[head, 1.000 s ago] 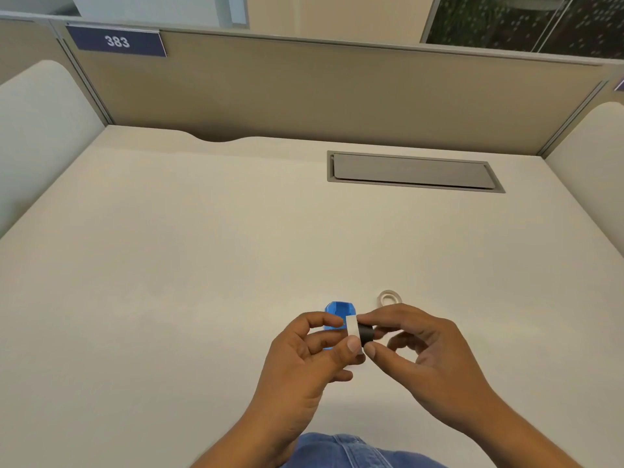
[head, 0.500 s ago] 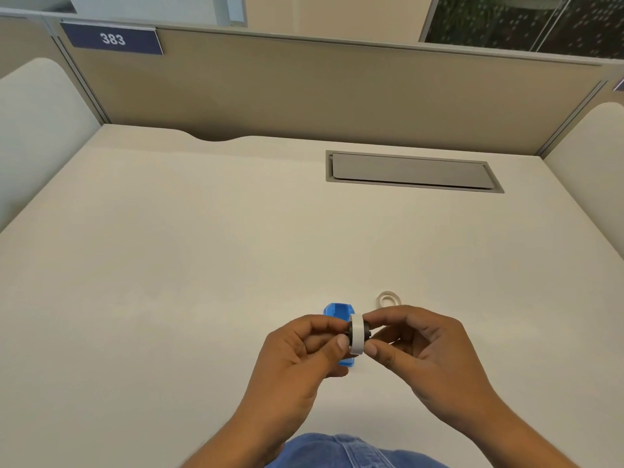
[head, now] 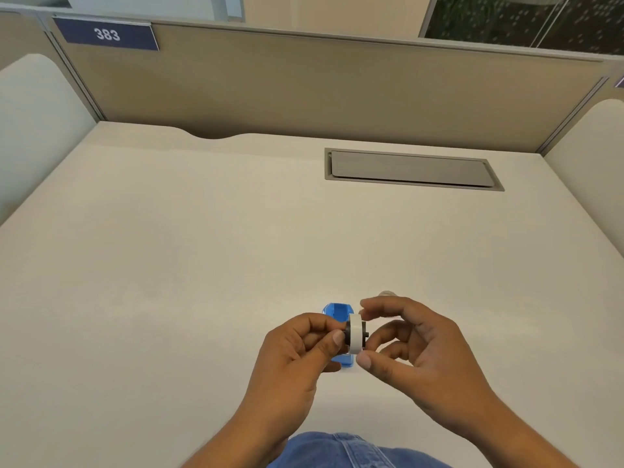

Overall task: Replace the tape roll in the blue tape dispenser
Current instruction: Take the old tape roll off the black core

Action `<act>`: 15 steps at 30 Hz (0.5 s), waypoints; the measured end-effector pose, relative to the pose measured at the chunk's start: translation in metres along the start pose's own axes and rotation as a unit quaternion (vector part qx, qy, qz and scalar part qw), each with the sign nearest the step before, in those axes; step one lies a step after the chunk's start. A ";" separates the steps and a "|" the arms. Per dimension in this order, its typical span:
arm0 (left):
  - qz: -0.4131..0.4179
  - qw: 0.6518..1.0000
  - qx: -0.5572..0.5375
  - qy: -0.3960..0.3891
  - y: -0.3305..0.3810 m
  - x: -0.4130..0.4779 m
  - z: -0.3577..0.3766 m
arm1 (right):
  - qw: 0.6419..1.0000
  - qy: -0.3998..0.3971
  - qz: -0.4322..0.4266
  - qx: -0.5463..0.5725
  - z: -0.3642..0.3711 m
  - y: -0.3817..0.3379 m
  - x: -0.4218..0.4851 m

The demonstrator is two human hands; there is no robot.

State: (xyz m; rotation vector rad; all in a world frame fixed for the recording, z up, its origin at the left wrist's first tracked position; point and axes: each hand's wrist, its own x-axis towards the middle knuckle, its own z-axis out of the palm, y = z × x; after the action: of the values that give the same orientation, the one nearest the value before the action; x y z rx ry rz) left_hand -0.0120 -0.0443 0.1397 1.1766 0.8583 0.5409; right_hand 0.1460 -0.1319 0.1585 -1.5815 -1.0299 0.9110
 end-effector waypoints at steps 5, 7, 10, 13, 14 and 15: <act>0.005 1.000 0.002 -0.012 0.001 0.000 0.002 | 0.996 0.007 -0.030 -0.088 0.003 -0.001 0.000; 0.007 1.000 0.007 -0.001 0.001 0.000 0.002 | 0.996 0.020 -0.024 -0.089 0.002 -0.001 0.000; 0.009 0.999 0.029 0.010 0.000 0.001 0.001 | 0.997 0.020 -0.021 -0.073 0.003 0.000 0.001; 0.006 0.999 0.041 0.016 -0.001 0.001 0.001 | 0.998 0.018 -0.016 -0.057 0.004 0.000 0.001; 0.006 0.999 0.042 0.019 -0.001 0.001 0.002 | 0.998 0.020 -0.015 -0.054 0.005 0.000 0.001; 0.005 0.999 0.042 0.021 -0.001 0.001 0.002 | 0.998 0.021 -0.015 -0.050 0.005 0.000 0.001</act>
State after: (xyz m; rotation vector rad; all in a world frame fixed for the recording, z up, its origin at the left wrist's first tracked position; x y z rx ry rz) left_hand -0.0100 -0.0451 0.1385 1.2507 0.9192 0.5437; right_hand 0.1415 -0.1294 0.1571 -1.6570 -1.0810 0.8125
